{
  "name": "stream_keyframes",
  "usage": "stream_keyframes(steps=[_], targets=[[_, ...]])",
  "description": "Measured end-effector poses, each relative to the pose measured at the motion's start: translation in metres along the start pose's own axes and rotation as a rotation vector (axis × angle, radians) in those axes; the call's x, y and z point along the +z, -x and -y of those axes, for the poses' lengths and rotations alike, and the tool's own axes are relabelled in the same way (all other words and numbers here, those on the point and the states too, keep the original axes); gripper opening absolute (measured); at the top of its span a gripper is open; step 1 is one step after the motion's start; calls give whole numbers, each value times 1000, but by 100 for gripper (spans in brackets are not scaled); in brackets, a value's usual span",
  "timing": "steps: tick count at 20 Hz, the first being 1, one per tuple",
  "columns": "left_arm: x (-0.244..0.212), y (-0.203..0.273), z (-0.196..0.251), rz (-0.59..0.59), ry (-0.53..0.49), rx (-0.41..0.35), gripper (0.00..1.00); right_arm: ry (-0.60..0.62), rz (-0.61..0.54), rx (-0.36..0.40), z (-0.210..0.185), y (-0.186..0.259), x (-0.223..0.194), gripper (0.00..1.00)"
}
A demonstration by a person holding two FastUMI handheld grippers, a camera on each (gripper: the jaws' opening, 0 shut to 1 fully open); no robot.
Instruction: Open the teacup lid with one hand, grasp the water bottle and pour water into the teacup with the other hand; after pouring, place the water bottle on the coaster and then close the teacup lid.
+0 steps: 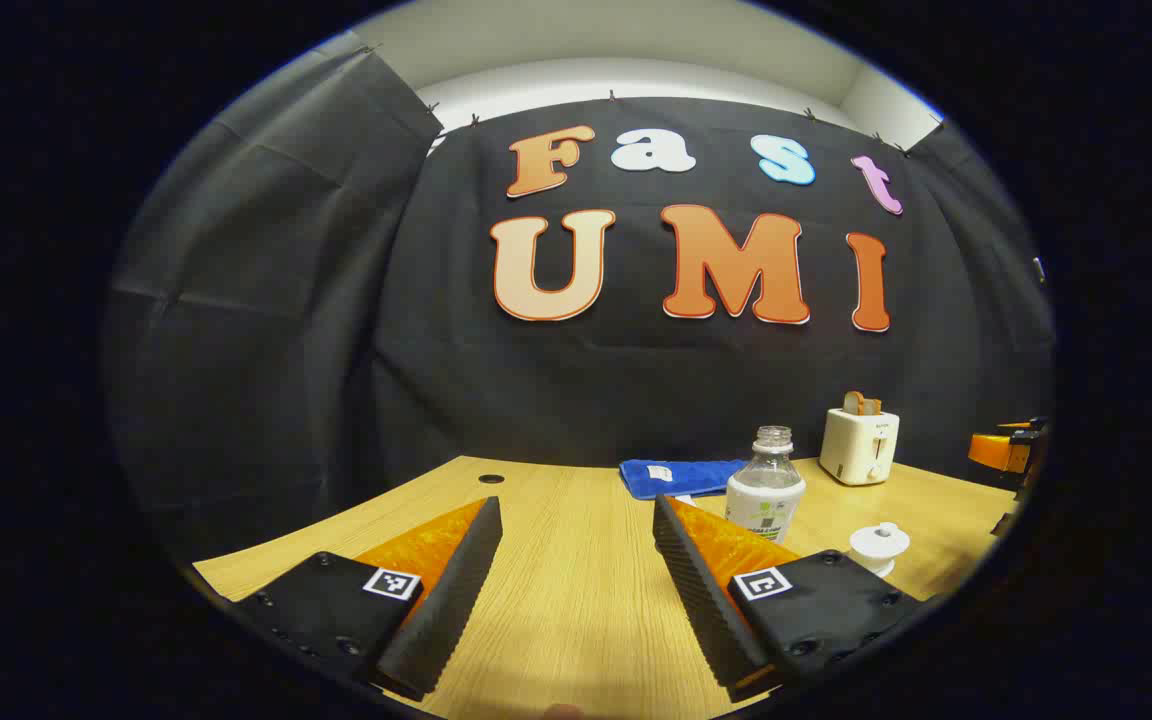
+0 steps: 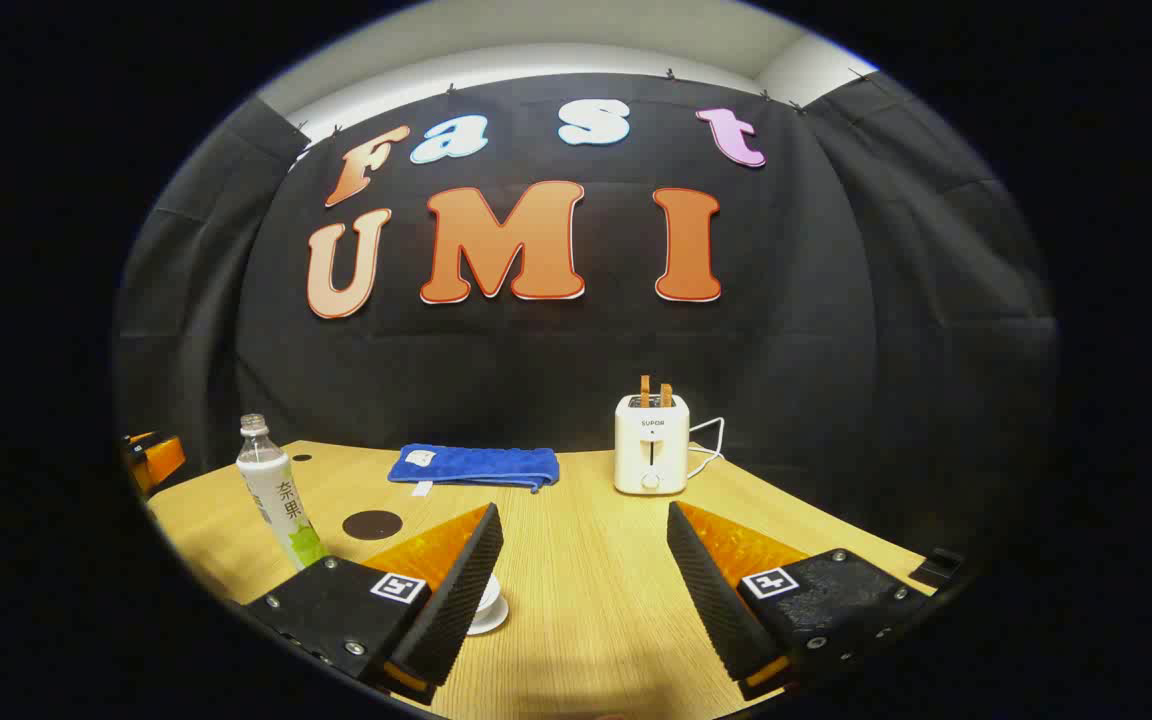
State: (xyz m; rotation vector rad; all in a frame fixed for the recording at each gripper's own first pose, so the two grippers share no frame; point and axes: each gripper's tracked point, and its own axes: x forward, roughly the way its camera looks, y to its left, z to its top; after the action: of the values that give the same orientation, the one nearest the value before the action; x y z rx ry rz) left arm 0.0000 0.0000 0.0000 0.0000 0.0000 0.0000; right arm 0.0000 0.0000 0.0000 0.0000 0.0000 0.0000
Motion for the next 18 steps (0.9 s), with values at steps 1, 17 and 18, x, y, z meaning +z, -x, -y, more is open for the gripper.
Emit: stream_keyframes(steps=[1,17,18], targets=[[-2,0,0,-3,-1,-1,98,7,-3,2,-1,0,-1,99],[-7,0,4,-16,-16,-22,97,26,-29,20,-7,-2,-7,99],[-8,0,5,-19,-15,-24,97,27,-33,21,-9,-2,-9,99]])
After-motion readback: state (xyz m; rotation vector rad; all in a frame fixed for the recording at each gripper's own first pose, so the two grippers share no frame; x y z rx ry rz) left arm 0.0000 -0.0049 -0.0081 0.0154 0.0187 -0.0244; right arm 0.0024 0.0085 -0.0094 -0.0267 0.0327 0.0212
